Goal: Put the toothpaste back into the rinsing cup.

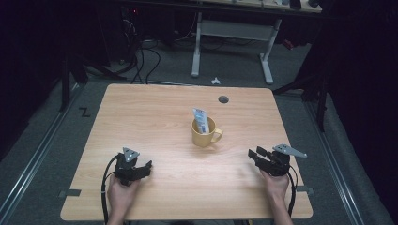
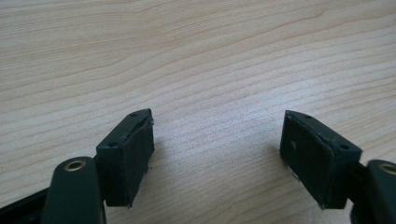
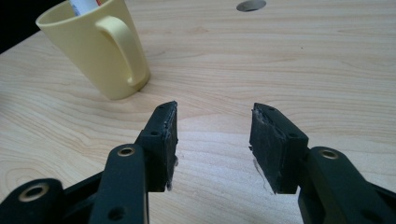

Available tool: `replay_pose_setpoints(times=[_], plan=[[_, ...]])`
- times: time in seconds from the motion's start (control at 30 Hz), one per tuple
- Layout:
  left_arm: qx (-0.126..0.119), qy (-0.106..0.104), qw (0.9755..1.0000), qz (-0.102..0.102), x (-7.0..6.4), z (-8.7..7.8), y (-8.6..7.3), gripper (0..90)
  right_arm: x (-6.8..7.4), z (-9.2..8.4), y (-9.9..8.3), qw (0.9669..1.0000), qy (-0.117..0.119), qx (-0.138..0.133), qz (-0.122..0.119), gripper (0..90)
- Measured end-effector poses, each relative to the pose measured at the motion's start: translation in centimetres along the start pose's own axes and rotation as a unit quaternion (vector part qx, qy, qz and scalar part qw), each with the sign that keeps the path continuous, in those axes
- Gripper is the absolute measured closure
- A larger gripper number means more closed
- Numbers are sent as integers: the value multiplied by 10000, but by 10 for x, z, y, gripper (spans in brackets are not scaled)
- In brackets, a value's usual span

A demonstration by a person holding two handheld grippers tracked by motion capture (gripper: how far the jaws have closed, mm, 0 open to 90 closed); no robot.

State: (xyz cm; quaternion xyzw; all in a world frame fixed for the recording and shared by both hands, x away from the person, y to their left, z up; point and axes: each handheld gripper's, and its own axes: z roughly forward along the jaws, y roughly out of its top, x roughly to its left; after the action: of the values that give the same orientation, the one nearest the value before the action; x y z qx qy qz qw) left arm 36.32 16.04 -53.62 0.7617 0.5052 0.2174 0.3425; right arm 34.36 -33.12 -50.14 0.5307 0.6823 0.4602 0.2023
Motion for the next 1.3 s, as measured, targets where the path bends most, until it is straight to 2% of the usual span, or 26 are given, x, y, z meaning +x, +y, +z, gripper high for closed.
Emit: replay_pose_setpoints(times=[0.37, 0.53, 0.67, 0.9, 1.03, 1.3], plan=[[1, 2, 10000, 2, 0, 0, 0, 263, 0, 14, -7, 9979, -471, 291, -349, 506], [2, 2, 10000, 3, 0, 0, 0, 263, 1, 20, -11, 9946, -719, 503, -555, 503], [1, 2, 10000, 1, 0, 0, 0, 263, 0, 22, -12, 9930, -833, 589, -597, 503], [0, 2, 10000, 3, 0, 0, 0, 263, -2, 25, -14, 9921, -878, 662, -605, 503], [2, 2, 10000, 2, 0, 0, 0, 262, -2, 28, -14, 9903, -947, 755, -682, 503], [1, 3, 10000, 1, 0, 0, 0, 263, -3, 31, -14, 9887, -1014, 881, -667, 490]])
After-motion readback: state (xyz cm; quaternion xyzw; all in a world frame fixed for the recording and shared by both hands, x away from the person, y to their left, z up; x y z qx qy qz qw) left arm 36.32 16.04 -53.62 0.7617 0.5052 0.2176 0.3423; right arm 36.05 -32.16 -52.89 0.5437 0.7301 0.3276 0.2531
